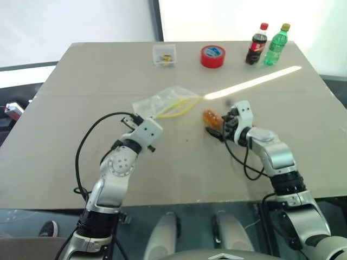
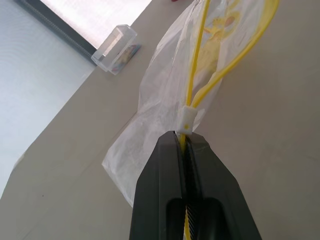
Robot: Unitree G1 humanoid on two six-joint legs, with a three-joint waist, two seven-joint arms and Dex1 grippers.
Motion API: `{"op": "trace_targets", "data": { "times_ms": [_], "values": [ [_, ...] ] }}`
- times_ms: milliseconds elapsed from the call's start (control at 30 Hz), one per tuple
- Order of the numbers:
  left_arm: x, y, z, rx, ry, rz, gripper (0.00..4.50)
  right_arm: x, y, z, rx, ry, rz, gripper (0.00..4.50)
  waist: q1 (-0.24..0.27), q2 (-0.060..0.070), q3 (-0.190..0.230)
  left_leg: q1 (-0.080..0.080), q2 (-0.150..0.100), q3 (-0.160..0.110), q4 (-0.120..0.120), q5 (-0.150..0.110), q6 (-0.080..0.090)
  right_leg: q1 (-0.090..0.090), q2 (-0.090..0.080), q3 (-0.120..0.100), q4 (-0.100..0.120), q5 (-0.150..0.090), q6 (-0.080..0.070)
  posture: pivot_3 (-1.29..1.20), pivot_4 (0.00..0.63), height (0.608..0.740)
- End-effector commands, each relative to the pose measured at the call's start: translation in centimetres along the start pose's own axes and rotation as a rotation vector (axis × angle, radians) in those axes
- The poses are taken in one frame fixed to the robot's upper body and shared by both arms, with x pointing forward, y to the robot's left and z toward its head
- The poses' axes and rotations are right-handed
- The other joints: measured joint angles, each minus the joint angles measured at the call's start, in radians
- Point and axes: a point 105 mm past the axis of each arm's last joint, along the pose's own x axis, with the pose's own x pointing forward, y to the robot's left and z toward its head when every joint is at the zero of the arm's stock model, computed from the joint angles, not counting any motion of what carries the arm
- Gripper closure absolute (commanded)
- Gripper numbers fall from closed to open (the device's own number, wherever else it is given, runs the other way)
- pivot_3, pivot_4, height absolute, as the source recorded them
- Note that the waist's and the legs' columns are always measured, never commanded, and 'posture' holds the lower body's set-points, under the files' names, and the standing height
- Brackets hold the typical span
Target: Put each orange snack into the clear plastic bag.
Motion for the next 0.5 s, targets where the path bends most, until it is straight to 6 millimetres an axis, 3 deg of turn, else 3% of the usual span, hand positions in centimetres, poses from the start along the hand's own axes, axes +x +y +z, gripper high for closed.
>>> {"op": "trace_targets", "data": {
  "times_ms": [33, 133, 367, 500],
  "values": [
    [0.1, 0.7, 1.2, 0.007, -0.052, 0.026, 4.50, 0.1, -0.4, 1.5, -0.028, -0.061, -0.019, 0.31, 0.000, 0.000, 0.000, 0.000, 0.000, 0.000, 0.000, 0.000, 0.000, 0.000, 0.000, 0.000, 0.000, 0.000, 0.000, 0.00, 0.150, 0.740],
    [0.1, 0.7, 1.2, 0.008, -0.051, 0.025, 4.50, 0.2, -0.4, 1.9, -0.042, -0.084, -0.023, 1.32, 0.000, 0.000, 0.000, 0.000, 0.000, 0.000, 0.000, 0.000, 0.000, 0.000, 0.000, 0.000, 0.000, 0.000, 0.000, 0.00, 0.150, 0.740],
    [0.2, 0.5, 1.2, 0.004, -0.056, 0.019, 4.50, 0.0, -0.6, 1.8, -0.054, -0.075, -0.025, 4.44, 0.000, 0.000, 0.000, 0.000, 0.000, 0.000, 0.000, 0.000, 0.000, 0.000, 0.000, 0.000, 0.000, 0.000, 0.000, 0.00, 0.150, 0.740],
    [0.3, 0.4, 1.3, 0.007, -0.058, 0.014, 4.50, -0.7, -0.1, 2.8, -0.035, -0.096, 0.017, 4.49, 0.000, 0.000, 0.000, 0.000, 0.000, 0.000, 0.000, 0.000, 0.000, 0.000, 0.000, 0.000, 0.000, 0.000, 0.000, 0.00, 0.150, 0.740]
  ]
}}
